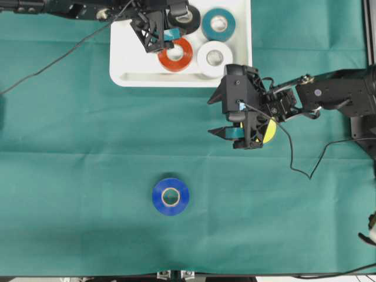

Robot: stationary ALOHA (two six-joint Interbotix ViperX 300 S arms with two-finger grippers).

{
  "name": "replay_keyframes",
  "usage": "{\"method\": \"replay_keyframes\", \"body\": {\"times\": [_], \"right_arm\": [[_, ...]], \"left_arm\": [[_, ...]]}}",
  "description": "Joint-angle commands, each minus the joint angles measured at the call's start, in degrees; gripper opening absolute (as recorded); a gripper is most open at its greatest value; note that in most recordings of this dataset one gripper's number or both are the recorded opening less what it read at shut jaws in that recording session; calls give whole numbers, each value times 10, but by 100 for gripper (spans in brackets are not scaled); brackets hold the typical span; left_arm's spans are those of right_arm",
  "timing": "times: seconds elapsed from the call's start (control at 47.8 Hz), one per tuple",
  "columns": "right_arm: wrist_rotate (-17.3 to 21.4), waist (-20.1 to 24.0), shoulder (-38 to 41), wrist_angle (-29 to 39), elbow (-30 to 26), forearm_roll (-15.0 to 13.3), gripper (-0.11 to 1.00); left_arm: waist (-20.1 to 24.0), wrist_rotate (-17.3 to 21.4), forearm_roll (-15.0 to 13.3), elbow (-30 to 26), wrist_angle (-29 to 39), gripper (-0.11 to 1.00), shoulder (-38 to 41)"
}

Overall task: Put the tape alternately from left to right into the white case.
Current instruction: 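Carry the black roll with the left gripper into the tray, then release the black roll and pull the left gripper back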

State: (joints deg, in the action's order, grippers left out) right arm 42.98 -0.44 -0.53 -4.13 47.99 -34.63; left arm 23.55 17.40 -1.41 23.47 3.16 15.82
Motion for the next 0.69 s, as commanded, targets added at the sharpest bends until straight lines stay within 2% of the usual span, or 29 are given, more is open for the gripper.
{"method": "replay_keyframes", "body": {"times": [0.0,0.042,0.146,0.669], "right_arm": [[0,1,-7,-2,-5,2,85],[0,1,-6,-2,-5,2,85],[0,1,-6,-3,-6,2,85],[0,1,-6,-4,-5,2,85]], "left_arm": [[-1,-1,2,-2,-4,69,-27],[-1,-1,1,1,-4,76,-30],[-3,-2,1,11,-4,71,-39],[-47,-5,1,77,-3,71,-93]]}}
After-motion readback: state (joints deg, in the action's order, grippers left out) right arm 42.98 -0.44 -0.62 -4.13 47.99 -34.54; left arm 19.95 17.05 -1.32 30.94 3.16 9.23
